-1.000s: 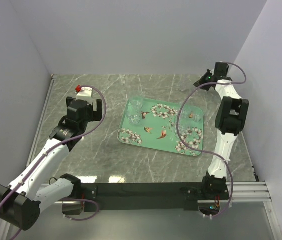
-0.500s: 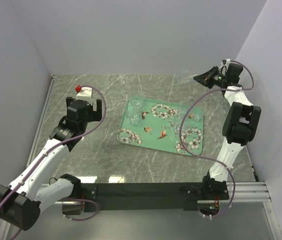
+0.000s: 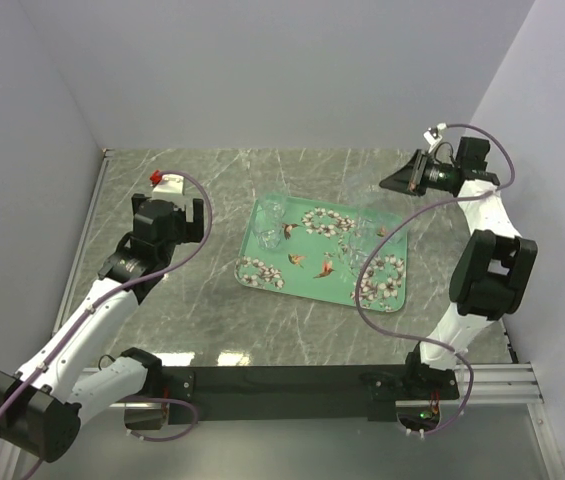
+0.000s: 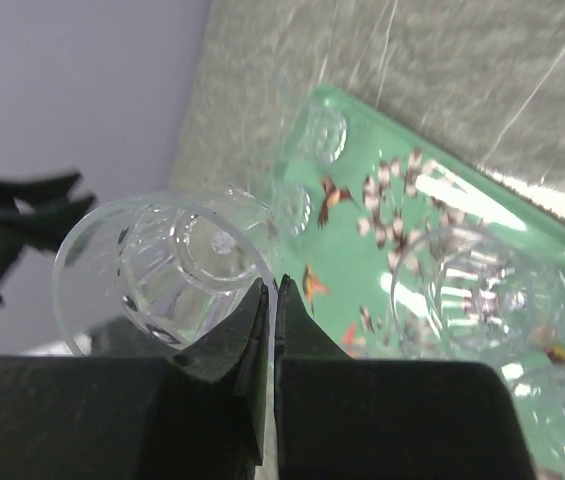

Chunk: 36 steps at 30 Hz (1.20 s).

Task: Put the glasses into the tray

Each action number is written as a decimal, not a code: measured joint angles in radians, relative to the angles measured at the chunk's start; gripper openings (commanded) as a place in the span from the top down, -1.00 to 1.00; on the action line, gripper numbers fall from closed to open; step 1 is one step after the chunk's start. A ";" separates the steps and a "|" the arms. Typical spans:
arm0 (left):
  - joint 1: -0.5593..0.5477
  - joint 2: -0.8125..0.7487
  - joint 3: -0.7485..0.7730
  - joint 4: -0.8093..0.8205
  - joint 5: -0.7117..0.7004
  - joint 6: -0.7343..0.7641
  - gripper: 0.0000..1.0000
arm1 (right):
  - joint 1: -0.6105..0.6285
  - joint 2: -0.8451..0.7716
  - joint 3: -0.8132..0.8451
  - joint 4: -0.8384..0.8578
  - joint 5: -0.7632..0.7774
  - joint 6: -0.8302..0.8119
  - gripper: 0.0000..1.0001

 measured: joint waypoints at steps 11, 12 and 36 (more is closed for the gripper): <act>0.000 -0.020 0.000 0.000 0.001 0.000 -0.99 | -0.006 -0.199 -0.168 -0.380 0.026 -0.500 1.00; 0.000 -0.021 0.000 0.000 0.001 0.000 -0.99 | -0.008 -0.215 -0.178 -0.401 0.031 -0.536 1.00; 0.001 -0.050 0.000 0.000 0.009 0.000 -0.99 | -0.124 -0.399 -0.333 -0.621 0.294 -1.031 1.00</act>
